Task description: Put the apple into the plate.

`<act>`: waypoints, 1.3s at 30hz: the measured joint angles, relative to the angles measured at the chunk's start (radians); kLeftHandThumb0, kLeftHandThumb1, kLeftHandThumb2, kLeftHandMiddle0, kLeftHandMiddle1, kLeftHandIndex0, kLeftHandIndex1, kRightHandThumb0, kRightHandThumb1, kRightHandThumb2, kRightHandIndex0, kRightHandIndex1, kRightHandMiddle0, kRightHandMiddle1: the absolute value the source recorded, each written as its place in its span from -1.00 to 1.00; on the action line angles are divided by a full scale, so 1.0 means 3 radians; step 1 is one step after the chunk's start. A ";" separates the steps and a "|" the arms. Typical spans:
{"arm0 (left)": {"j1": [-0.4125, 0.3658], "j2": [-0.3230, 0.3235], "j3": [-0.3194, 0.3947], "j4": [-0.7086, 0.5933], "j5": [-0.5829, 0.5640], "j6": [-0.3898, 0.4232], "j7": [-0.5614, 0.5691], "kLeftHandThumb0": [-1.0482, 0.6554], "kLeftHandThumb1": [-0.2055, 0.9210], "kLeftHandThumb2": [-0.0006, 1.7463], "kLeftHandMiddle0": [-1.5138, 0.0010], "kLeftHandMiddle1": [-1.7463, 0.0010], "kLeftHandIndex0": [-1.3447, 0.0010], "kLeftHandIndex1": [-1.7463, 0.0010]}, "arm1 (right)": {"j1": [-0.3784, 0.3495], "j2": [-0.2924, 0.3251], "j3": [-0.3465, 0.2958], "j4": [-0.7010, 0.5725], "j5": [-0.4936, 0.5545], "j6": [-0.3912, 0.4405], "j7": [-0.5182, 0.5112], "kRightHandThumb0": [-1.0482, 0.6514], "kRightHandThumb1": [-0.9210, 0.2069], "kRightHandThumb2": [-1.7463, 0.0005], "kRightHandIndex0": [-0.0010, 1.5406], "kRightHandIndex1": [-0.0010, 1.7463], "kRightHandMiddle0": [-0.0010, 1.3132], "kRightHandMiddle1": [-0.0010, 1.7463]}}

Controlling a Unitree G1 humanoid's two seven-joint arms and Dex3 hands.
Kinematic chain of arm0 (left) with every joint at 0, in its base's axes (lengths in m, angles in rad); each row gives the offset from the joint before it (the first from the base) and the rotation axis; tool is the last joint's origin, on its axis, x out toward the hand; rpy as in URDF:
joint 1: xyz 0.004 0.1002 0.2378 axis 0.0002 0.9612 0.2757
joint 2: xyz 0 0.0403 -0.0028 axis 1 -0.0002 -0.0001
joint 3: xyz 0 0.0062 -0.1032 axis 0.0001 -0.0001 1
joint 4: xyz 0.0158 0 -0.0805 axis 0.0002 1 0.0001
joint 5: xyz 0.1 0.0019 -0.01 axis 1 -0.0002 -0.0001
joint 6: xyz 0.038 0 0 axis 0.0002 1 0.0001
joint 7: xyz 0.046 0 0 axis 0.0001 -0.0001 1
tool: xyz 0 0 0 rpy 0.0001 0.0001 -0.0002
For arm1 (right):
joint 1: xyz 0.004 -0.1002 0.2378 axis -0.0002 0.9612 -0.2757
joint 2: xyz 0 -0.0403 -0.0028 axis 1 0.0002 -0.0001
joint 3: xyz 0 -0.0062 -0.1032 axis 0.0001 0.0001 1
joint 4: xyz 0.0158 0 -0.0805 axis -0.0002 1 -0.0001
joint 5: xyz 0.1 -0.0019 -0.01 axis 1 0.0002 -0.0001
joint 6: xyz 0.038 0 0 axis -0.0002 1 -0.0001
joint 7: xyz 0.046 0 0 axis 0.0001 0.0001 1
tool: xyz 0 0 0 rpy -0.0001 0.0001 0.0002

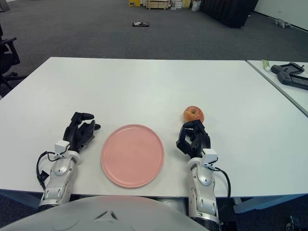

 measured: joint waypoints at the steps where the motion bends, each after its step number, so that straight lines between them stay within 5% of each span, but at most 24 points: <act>1: 0.0000 0.0000 0.0000 0.0000 0.0000 0.0000 0.0000 -0.18 0.89 -0.29 0.29 -0.47 0.66 -1.00 | 0.0000 0.0000 0.0000 0.0001 -0.0002 -0.0002 0.0000 -0.26 -0.26 -0.25 0.45 1.00 -0.29 1.00; 13: -0.0002 -0.0002 0.0000 0.0005 0.0001 -0.0004 0.0001 -0.19 0.84 -0.25 0.27 -0.47 0.64 -1.00 | 0.0000 -0.0003 0.0055 0.0211 -0.0575 -0.0343 -0.0378 -0.28 -0.18 -0.31 0.47 1.00 -0.24 1.00; 20: -0.0005 -0.0003 0.0001 0.0007 0.0001 -0.0004 0.0002 -0.19 0.84 -0.24 0.27 -0.48 0.63 -1.00 | -0.0018 -0.0008 0.0060 0.0522 -0.1008 -0.1028 -0.0817 -0.28 -0.17 -0.32 0.43 1.00 -0.23 1.00; 27: -0.0008 -0.0002 0.0002 0.0015 0.0001 -0.0010 0.0001 -0.19 0.85 -0.26 0.28 -0.49 0.64 -1.00 | -0.0092 -0.0111 0.0070 0.0846 -0.1659 -0.1653 -0.1439 -0.28 -0.15 -0.33 0.45 1.00 -0.22 1.00; 39: -0.0013 -0.0003 -0.0001 0.0054 0.0003 -0.0037 0.0001 -0.18 0.90 -0.30 0.29 -0.50 0.66 -1.00 | -0.0210 -0.0284 0.0244 0.1012 -0.2883 -0.2085 -0.2893 -0.27 -0.23 -0.27 0.44 1.00 -0.27 1.00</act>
